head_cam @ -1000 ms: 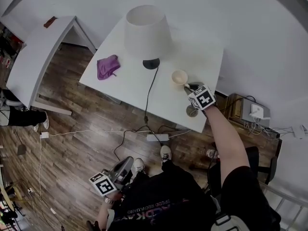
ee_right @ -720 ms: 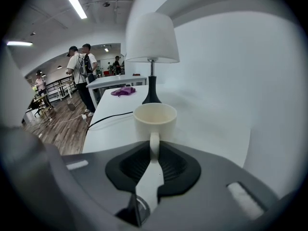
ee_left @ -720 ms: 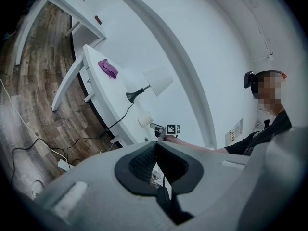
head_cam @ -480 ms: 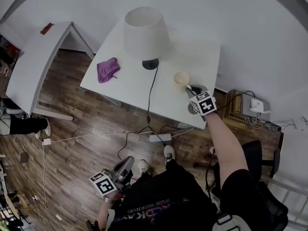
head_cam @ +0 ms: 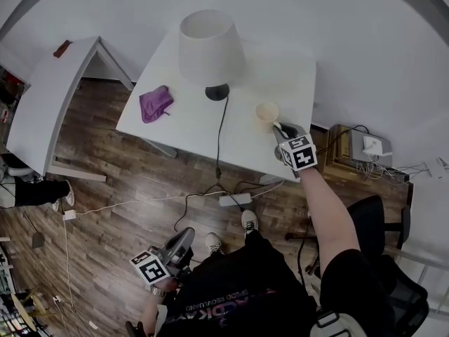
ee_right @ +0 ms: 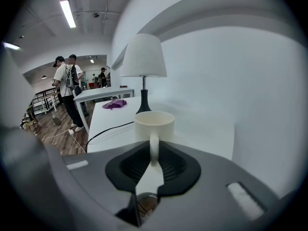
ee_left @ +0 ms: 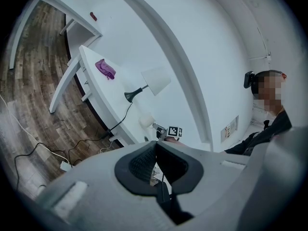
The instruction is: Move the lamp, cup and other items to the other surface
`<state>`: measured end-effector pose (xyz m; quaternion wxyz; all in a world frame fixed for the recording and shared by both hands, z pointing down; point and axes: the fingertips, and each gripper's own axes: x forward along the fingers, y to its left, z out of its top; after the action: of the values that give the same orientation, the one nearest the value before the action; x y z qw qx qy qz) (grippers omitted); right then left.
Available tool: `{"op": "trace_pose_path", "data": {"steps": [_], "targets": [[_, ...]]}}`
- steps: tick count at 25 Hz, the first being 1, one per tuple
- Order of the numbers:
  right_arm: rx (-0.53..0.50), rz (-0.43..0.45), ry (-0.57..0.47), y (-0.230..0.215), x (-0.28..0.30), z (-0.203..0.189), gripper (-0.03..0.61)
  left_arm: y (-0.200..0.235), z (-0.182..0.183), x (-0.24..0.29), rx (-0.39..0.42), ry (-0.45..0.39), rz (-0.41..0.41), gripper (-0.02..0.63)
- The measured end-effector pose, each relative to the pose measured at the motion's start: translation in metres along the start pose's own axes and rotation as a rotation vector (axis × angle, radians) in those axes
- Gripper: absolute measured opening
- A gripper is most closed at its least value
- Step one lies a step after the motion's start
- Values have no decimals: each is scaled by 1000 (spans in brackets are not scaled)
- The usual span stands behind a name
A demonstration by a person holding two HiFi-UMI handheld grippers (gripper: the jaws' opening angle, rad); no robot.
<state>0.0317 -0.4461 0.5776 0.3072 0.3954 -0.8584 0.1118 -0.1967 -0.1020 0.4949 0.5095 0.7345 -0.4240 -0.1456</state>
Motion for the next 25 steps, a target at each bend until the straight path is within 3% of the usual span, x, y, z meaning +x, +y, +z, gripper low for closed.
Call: {"op": "trace_pose_path", "data": {"steps": [13,25], "targets": [[94,-152,-103,-5,-82,11,54,-7,9,-6,41,89,-125,-3],[215,-402,-163,-2,-211,-35,54,-18,-13,-14,83,279,-284,-3]]}}
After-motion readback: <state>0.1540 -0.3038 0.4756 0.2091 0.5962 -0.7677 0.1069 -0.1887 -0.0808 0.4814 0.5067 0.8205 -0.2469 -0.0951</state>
